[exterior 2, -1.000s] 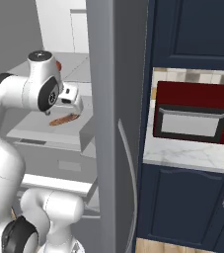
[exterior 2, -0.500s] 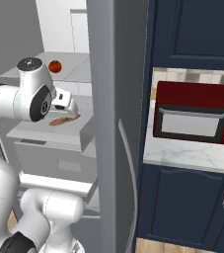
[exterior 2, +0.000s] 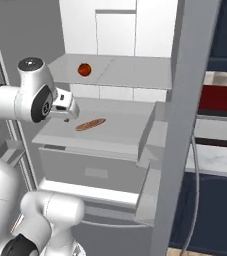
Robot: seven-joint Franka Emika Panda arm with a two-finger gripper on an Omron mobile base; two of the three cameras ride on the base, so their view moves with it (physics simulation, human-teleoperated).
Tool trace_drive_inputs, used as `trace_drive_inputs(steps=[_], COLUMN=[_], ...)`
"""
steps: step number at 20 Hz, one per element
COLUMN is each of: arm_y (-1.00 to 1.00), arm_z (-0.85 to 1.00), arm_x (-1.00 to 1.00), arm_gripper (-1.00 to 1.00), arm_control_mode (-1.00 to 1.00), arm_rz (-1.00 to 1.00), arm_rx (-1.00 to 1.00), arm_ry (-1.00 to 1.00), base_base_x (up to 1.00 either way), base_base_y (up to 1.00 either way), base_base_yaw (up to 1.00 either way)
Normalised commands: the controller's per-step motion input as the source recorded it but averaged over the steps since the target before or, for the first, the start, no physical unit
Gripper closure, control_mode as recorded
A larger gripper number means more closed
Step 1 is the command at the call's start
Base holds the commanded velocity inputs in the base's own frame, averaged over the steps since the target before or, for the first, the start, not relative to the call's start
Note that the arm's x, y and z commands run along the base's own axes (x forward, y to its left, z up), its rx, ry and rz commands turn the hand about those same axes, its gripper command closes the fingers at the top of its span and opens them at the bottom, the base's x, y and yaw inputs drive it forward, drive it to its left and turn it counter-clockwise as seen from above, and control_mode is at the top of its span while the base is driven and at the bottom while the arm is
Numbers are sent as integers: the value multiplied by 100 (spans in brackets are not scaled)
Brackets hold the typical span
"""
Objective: Place the mayonnaise and ketchup from the counter to the top shelf of the fridge. If the existing items in the fridge are on the top shelf, move them to other shelves.
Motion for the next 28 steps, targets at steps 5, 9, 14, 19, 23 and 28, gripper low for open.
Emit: trace_drive_inputs(steps=[5, 9, 14, 19, 23, 28], arm_y=[0, 0, 0, 0, 0, 0], arm_z=[0, 0, 0, 0, 0, 0], arm_x=[0, 0, 0, 0, 0, 0], arm_gripper=[-100, -100, -100, -100, -100, -100], arm_control_mode=[100, 100, 100, 100, 100, 100], arm_rz=[0, 0, 0, 0, 0, 0], arm_rx=[0, 0, 0, 0, 0, 0], arm_ry=[0, 0, 0, 0, 0, 0], base_base_x=[26, 2, 1, 14, 63, 81], base_base_y=[17, -18, -31, -38, -16, -2], base_base_yaw=[0, 0, 0, 0, -4, -6])
